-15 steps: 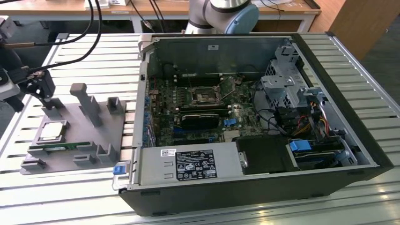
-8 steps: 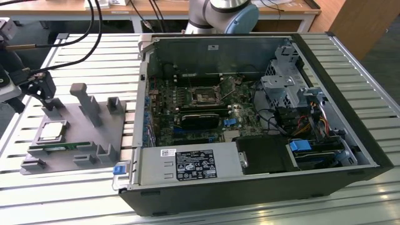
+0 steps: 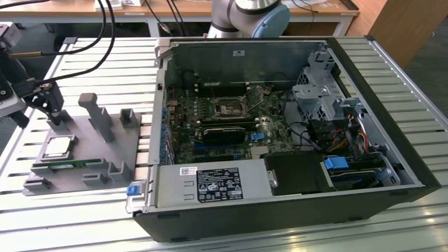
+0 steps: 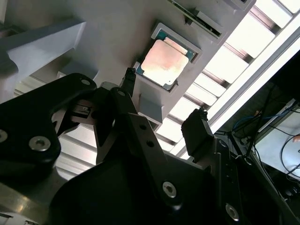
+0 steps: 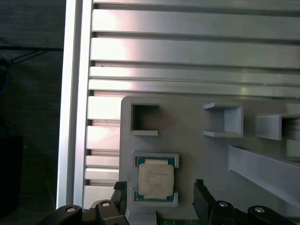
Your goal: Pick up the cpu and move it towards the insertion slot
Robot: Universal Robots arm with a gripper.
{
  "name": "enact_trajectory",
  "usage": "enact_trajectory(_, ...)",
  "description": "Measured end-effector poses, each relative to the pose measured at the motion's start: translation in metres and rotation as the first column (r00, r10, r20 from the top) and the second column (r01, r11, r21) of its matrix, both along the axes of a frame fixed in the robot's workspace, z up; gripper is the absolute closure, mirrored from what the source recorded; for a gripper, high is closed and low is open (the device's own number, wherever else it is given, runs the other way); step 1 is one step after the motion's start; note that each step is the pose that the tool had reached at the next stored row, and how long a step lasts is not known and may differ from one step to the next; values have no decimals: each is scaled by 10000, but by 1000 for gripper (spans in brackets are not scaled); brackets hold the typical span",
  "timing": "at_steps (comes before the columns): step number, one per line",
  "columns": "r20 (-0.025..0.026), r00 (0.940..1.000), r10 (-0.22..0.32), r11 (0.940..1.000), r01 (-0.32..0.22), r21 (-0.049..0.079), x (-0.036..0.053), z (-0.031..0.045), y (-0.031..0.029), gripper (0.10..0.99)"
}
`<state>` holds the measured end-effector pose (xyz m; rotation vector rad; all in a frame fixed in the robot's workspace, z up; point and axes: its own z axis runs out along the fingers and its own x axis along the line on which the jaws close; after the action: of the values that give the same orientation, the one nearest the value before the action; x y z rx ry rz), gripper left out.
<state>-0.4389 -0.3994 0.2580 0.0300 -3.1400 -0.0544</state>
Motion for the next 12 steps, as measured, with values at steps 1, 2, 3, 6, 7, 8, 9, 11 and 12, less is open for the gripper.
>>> enact_trajectory(1,0,10000,0,10000,0,0,0,-5,0,416)
enact_trajectory(2,0,10000,-1,10000,1,0,0,-10,0,416)
enact_trajectory(3,-1,10000,0,10000,0,0,0,-14,0,416)
enact_trajectory(6,0,10000,1,10000,-1,0,0,-27,-3,416)
enact_trajectory(7,0,10000,0,10000,0,0,0,-31,-4,416)
enact_trajectory(8,0,10000,0,10000,0,0,0,-35,-5,416)
enact_trajectory(9,0,10000,0,10000,0,0,0,-39,-5,416)
enact_trajectory(11,0,10000,0,10000,0,0,0,-47,-7,416)
enact_trajectory(12,0,10000,0,10000,0,0,0,-51,-8,416)
